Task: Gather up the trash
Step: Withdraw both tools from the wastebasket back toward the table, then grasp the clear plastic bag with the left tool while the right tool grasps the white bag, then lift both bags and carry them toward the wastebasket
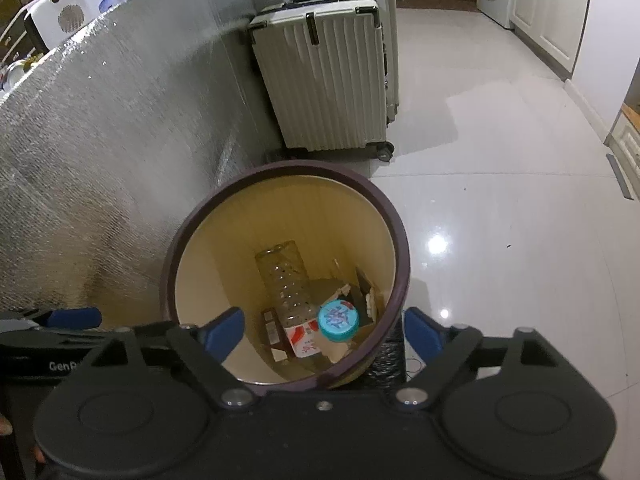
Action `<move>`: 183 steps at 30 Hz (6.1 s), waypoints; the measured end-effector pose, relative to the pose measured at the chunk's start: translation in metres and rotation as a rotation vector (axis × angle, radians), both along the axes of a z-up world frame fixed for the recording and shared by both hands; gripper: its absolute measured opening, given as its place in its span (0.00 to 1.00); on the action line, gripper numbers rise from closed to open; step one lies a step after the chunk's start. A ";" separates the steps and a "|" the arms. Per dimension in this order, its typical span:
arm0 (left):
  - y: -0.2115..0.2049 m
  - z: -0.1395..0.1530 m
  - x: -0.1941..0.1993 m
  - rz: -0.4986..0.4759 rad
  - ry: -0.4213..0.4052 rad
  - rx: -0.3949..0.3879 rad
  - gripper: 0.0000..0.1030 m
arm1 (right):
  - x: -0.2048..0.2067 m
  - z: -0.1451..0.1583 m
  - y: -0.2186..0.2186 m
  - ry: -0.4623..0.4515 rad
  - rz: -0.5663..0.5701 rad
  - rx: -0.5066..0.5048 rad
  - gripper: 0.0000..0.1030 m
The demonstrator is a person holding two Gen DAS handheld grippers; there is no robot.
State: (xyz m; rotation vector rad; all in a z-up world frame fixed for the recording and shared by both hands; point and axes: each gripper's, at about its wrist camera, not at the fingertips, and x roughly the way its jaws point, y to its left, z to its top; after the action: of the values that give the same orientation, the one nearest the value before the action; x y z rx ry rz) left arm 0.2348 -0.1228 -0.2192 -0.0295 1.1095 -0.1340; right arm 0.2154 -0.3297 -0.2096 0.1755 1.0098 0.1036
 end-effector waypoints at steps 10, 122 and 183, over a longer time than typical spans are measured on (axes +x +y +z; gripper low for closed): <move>0.000 0.025 -0.021 -0.009 -0.050 -0.004 1.00 | -0.027 0.022 -0.009 -0.052 -0.028 -0.028 1.00; 0.460 0.168 -0.020 0.619 -0.672 -0.366 0.21 | 0.114 0.168 0.420 -0.114 0.354 0.376 0.36; 0.169 0.231 -0.182 0.142 -0.723 -0.067 0.04 | -0.102 0.207 0.165 -0.518 0.193 0.084 0.24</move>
State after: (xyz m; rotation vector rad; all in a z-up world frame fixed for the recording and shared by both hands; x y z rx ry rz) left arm 0.0532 0.0460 0.0123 -0.1104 0.3787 -0.0456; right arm 0.1135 -0.1645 -0.0023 0.1180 0.5035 0.3500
